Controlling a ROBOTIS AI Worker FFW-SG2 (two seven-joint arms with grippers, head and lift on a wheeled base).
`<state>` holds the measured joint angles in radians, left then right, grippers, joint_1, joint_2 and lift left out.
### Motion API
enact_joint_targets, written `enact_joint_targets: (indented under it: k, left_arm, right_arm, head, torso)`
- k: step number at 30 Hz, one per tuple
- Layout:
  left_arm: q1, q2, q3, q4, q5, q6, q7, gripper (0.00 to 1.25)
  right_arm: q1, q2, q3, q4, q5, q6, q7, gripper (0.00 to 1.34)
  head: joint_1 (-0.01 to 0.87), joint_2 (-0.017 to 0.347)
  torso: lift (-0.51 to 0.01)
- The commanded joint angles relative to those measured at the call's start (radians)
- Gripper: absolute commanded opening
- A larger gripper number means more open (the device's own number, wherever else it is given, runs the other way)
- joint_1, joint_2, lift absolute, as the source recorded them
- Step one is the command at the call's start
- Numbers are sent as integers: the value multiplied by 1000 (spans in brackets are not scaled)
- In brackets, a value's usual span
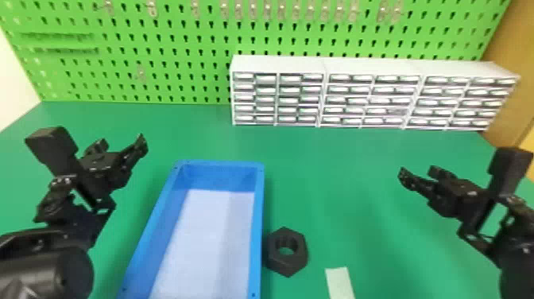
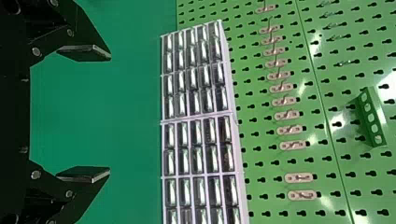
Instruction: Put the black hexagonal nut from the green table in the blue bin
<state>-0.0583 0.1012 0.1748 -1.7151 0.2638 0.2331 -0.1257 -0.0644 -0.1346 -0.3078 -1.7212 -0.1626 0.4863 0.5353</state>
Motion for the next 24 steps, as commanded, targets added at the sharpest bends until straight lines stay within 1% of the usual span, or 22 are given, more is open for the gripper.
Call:
enact_joint_targets:
  k: [1,17,24]
  left_arm:
    - [0,0,0,0,0,0,0,881]
    - [0,0,0,0,0,0,0,881]
    - [0,0,-8,0,28,0,0,881]
  right_arm:
    - [0,0,1,0,0,2,0,934]
    - [-3,0,3,0,0,8,0,934]
    - [-5,-2,4,-1,0,11,0,934]
  head:
    - [666,32]
    - [666,32]
    - [666,32]
  torso:
    - [-100]
    - [-100]
    - [-100]
